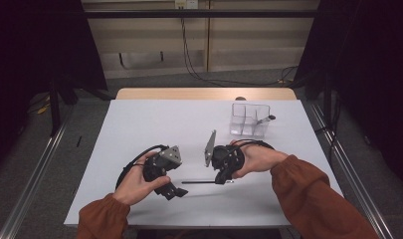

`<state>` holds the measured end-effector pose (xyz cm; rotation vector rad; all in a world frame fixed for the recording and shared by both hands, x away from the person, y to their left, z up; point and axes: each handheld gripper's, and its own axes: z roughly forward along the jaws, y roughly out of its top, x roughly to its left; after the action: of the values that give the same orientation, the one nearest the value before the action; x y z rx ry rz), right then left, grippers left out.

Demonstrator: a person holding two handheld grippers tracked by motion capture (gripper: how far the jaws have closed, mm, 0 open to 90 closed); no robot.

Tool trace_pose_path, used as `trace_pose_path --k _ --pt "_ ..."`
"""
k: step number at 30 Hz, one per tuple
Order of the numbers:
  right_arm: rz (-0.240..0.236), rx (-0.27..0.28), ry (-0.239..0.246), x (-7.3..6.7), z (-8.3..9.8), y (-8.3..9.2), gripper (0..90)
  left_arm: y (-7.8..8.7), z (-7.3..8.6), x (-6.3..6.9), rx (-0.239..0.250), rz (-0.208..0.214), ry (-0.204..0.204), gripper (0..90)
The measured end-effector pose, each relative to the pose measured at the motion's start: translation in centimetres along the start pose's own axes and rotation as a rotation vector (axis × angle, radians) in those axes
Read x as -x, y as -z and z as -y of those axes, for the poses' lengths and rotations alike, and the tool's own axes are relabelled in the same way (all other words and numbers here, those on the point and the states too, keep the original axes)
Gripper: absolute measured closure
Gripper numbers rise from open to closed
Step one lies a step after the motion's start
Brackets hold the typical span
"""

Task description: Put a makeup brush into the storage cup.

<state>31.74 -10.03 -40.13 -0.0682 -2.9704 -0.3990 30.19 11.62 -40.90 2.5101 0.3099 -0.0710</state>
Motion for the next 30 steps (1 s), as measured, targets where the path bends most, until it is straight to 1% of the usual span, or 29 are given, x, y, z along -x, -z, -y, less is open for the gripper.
trace_pose_path --k 1,2,4,6,7,8,9,10,12,13,17,18,19,20,21,23,25,26,27,30 --pt "0.000 -0.003 0.000 0.0 0.0 0.0 86.7 -0.1 0.0 0.0 -0.006 0.005 0.002 5.6" --pt "0.000 -0.004 0.002 0.1 -0.1 0.0 86.7 -0.1 0.0 0.0 -0.017 0.009 -0.009 5.5" --pt "0.002 -0.002 0.004 0.1 -0.2 -0.1 86.7 -0.3 -0.1 0.1 -0.050 0.011 -0.027 5.6" --pt "0.009 0.006 0.019 0.1 -0.3 -0.3 86.7 -0.6 -0.2 0.3 -0.084 0.000 -0.041 5.6" --pt "0.008 0.005 0.012 0.0 -0.4 -0.2 86.7 -0.7 -0.2 0.3 -0.111 0.002 -0.056 5.6" --pt "0.008 0.007 0.013 0.0 -0.5 -0.3 86.7 -0.7 -0.2 0.4 -0.120 0.012 -0.061 5.6" --pt "0.007 0.008 0.021 0.0 -0.5 -0.3 86.7 -0.7 -0.2 0.4 -0.124 0.014 -0.064 5.5" --pt "0.006 0.005 0.019 -0.1 -0.6 -0.3 86.7 -0.7 -0.2 0.4 -0.132 0.013 -0.062 5.6" --pt "0.005 -0.003 0.020 -0.1 -0.6 -0.4 86.7 -0.6 -0.2 0.3 -0.136 0.014 -0.072 6.3" --pt "0.004 -0.002 0.020 -0.1 -0.6 -0.4 86.7 -0.6 -0.2 0.3 -0.138 0.016 -0.067 7.4" --pt "0.003 0.002 0.021 -0.1 -0.6 -0.4 86.7 -0.9 -0.5 -0.1 -0.142 0.033 -0.058 22.6" --pt "0.006 0.001 0.027 -0.1 -0.6 -0.4 86.6 -1.0 -0.5 -0.2 -0.143 0.032 -0.055 25.1" --pt "0.006 0.002 0.029 -0.1 -0.7 -0.4 86.7 -1.0 -0.6 -0.3 -0.139 0.033 -0.051 25.8" --pt "0.005 0.002 0.032 -0.1 -0.7 -0.4 86.7 -1.1 -0.6 -0.4 -0.134 0.035 -0.056 29.0" --pt "0.006 0.001 0.023 -0.2 -0.7 -0.4 86.7 -1.1 -0.7 -0.5 -0.130 0.042 -0.048 34.3" --pt "0.003 0.001 0.028 -0.1 -0.8 -0.5 86.6 -1.2 -0.8 -0.7 -0.141 0.052 -0.042 36.3" --pt "0.007 0.003 0.027 -0.1 -0.9 -0.6 86.7 -1.2 -0.9 -0.7 -0.154 0.069 -0.033 41.3" --pt "0.008 0.003 0.036 0.0 -0.9 -0.7 86.7 -1.3 -1.1 -0.8 -0.158 0.073 -0.029 43.8" --pt "0.006 -0.002 0.032 0.0 -0.9 -0.7 86.7 -1.3 -1.1 -0.7 -0.158 0.077 -0.023 45.7" --pt "0.001 -0.005 0.022 0.1 -1.0 -0.8 86.7 -1.5 -1.4 -0.9 -0.161 0.088 -0.028 50.6"
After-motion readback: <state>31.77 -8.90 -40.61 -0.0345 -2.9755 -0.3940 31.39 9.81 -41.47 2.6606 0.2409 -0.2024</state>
